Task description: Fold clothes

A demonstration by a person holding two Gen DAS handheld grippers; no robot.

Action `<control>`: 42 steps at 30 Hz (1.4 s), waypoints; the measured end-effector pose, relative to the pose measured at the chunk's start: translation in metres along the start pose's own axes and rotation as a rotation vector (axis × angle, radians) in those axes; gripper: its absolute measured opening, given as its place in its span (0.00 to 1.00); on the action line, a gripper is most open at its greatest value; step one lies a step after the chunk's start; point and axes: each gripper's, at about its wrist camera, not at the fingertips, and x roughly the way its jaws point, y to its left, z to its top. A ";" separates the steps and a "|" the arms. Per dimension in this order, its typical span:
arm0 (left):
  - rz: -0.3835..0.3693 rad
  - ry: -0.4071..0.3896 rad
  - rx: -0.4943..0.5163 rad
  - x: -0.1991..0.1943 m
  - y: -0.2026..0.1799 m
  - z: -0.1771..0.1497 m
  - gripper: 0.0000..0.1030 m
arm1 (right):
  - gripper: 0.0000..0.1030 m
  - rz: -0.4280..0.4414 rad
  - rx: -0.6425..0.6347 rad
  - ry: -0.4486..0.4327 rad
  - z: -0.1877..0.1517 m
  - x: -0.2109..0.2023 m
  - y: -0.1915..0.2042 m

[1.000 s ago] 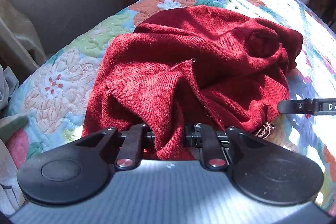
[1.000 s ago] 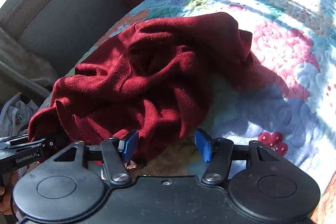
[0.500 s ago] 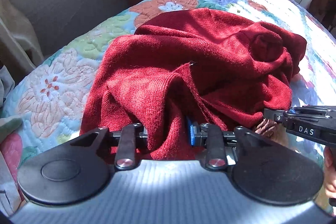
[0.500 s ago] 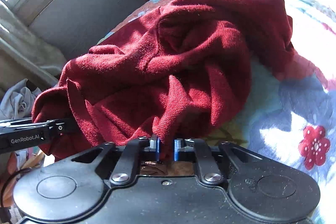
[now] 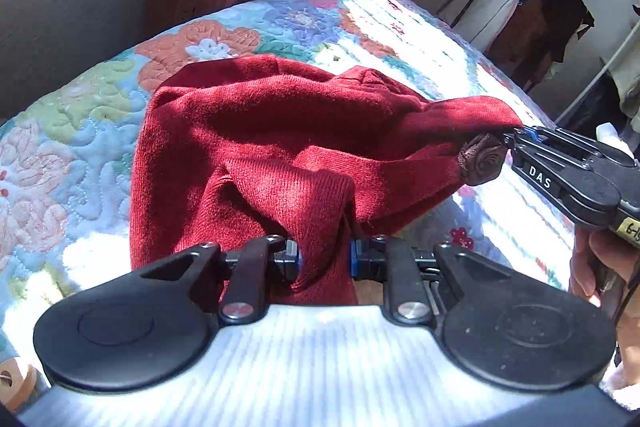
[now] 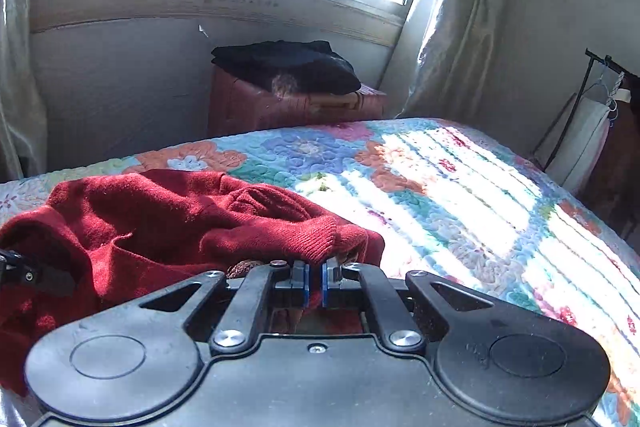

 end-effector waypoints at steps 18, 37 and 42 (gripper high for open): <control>0.038 0.030 -0.054 0.001 0.012 -0.001 0.41 | 0.06 -0.311 0.137 0.181 -0.015 0.044 -0.115; 0.111 0.151 0.082 0.074 0.022 0.024 0.28 | 0.69 0.210 -0.488 0.079 -0.044 0.004 0.077; 0.167 0.150 0.125 0.075 0.018 0.021 0.27 | 0.19 0.199 -0.594 0.056 -0.059 0.014 0.099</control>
